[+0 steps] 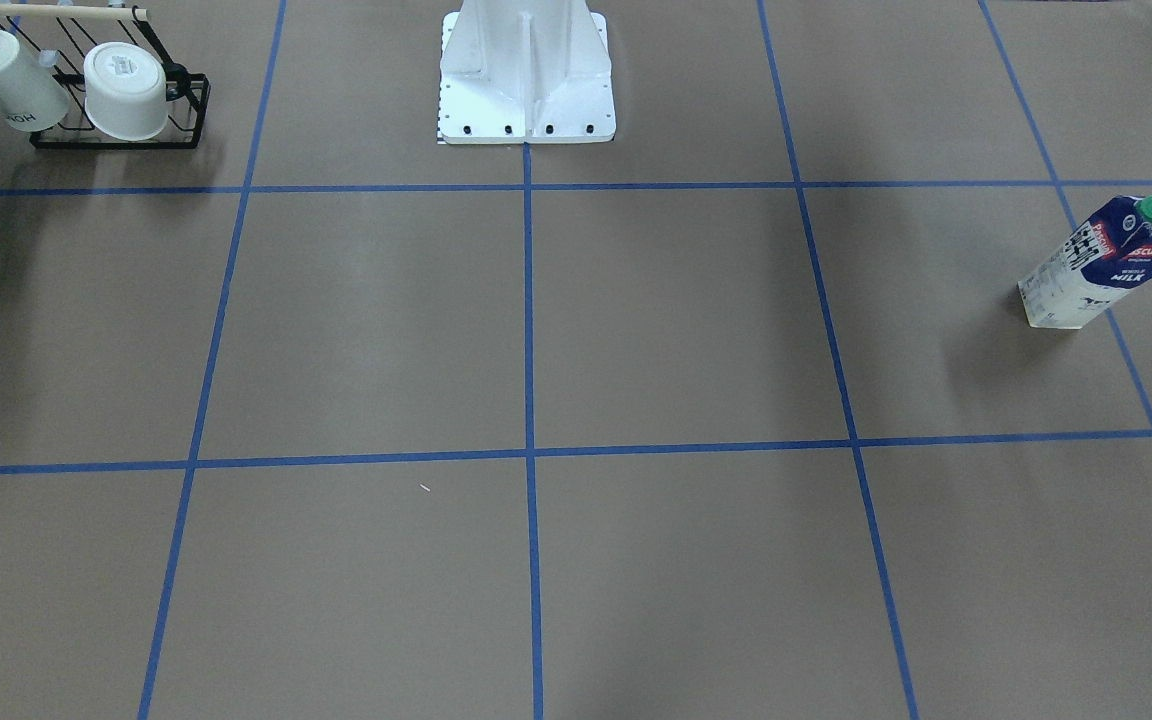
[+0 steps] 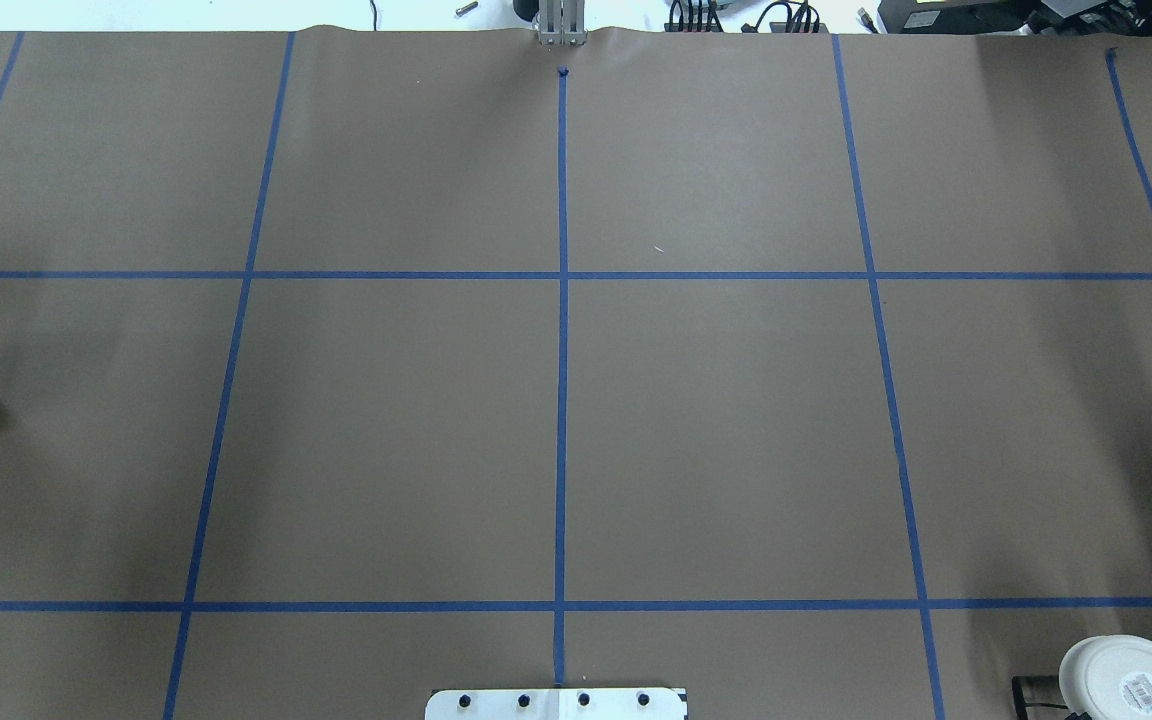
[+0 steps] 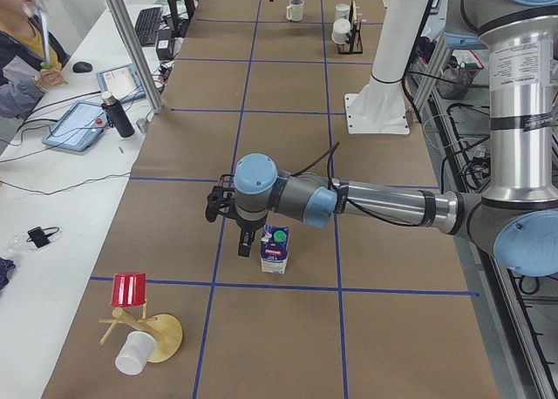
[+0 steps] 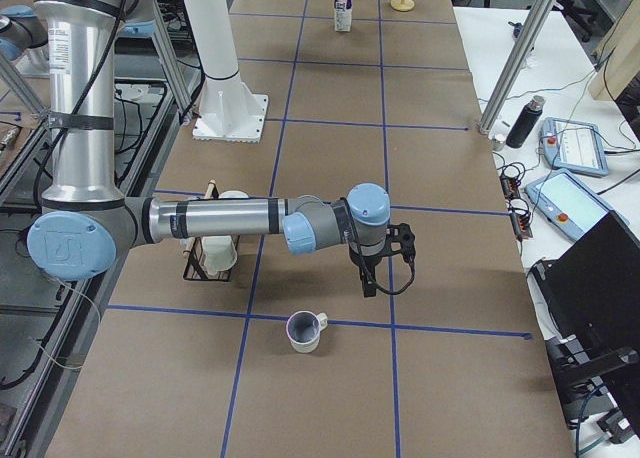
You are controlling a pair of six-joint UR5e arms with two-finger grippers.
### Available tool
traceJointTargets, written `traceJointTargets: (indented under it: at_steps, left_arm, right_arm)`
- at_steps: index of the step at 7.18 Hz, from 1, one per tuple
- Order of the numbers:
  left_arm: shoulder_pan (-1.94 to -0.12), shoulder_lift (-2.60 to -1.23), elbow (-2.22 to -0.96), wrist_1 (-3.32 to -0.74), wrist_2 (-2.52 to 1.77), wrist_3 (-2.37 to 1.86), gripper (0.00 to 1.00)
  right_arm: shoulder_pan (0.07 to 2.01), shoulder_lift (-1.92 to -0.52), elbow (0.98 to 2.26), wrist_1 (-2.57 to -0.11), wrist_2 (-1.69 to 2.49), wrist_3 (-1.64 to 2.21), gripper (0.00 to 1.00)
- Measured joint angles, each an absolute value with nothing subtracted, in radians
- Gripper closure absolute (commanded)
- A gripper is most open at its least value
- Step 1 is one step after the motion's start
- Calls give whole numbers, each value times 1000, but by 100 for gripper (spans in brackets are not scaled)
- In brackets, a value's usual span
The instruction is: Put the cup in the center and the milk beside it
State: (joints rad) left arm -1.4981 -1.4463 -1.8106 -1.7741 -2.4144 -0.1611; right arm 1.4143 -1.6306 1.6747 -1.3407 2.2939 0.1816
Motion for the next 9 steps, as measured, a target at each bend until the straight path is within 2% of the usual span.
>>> traceJointTargets:
  at_steps: [6, 9]
  left_arm:
    - [-1494, -1415, -1802, -1834, -2362, -175, 2]
    - [-1494, -1415, -1795, -1836, -2354, -174, 1]
  right_arm:
    - [1421, -1741, 1678, -1285, 2314, 179, 0]
    - [1511, -1865, 1591, -1125, 2351, 33, 0]
